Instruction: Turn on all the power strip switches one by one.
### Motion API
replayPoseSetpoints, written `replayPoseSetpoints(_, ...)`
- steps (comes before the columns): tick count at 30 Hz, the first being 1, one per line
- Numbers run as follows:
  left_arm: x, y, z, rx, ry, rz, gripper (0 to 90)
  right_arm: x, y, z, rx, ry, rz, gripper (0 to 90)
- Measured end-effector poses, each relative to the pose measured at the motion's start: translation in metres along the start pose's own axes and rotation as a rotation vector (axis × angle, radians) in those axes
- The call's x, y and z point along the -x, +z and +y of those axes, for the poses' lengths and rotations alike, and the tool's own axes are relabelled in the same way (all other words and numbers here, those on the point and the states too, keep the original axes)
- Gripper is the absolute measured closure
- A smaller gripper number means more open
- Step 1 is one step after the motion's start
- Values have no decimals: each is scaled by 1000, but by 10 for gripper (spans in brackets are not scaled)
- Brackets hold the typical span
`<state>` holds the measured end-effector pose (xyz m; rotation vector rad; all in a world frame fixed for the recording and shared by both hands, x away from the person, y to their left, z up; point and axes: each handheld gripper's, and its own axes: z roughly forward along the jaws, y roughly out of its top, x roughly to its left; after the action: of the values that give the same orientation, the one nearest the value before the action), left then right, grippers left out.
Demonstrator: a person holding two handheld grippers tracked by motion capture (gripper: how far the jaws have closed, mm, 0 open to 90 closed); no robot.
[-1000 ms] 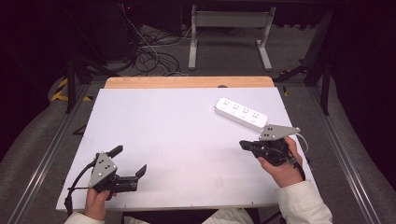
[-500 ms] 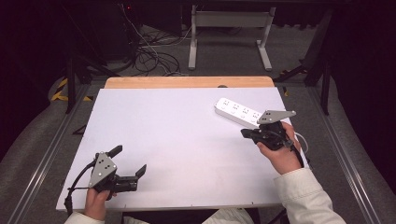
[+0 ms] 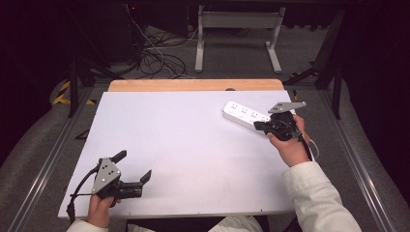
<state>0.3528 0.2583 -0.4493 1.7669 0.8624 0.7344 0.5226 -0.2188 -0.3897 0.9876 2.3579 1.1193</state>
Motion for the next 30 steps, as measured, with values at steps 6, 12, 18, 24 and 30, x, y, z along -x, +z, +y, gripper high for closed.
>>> replayPoseSetpoints(6, -1, 0, 0, 2, -1, 3, 2, 13, 9, -1, -7, 12, -25, 900)
replayPoseSetpoints(12, -1, 0, 0, 2, -3, 5, 2, 21, 20, 1, -38, 9, -43, 900)
replayPoseSetpoints(18, -1, 1, 0, 2, -2, 5, 2, 27, 32, 1, -69, 17, -67, 900)
replayPoseSetpoints(24, -1, 0, -1, 2, -2, 4, 2, 37, 42, -3, -111, 50, -106, 900)
replayPoseSetpoints(30, -1, 1, -1, -5, -5, 1, 2, 43, 50, -6, -137, 76, -127, 900)
